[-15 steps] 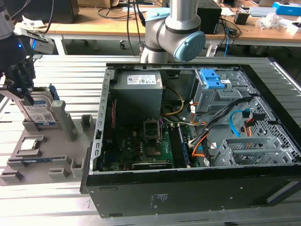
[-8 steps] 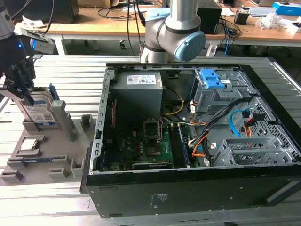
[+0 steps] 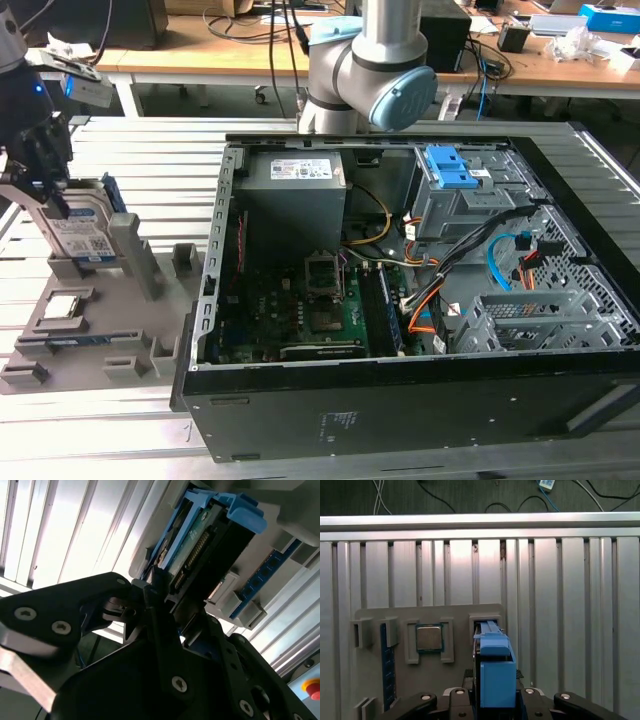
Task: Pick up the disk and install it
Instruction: 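Pick up the disk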
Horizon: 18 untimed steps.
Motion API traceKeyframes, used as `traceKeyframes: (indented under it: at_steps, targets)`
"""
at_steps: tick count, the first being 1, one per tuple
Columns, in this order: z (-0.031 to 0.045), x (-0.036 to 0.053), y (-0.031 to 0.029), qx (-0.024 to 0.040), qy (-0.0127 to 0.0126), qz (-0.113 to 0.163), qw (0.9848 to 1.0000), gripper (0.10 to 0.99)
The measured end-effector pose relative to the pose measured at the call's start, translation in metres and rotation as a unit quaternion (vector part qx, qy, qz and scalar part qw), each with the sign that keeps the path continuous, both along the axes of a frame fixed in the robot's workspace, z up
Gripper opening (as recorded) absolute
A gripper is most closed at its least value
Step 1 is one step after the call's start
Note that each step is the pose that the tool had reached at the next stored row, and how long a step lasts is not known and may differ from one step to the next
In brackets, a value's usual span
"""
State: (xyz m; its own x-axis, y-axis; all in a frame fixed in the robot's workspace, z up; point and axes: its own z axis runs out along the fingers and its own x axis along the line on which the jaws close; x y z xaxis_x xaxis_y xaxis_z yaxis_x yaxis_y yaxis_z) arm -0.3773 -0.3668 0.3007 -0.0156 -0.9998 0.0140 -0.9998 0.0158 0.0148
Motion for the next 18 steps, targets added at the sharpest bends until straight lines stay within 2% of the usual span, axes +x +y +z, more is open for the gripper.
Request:
traceKeyframes:
  at_steps: [10, 18]
  targets:
    - [0.0182, 0.0002, 0.0001, 0.0000, 0.0000, 0.000, 1.0000, 0.365]
    - [0.0299, 0.0004, 0.0001, 0.0000, 0.0000, 0.000, 1.0000, 0.365]
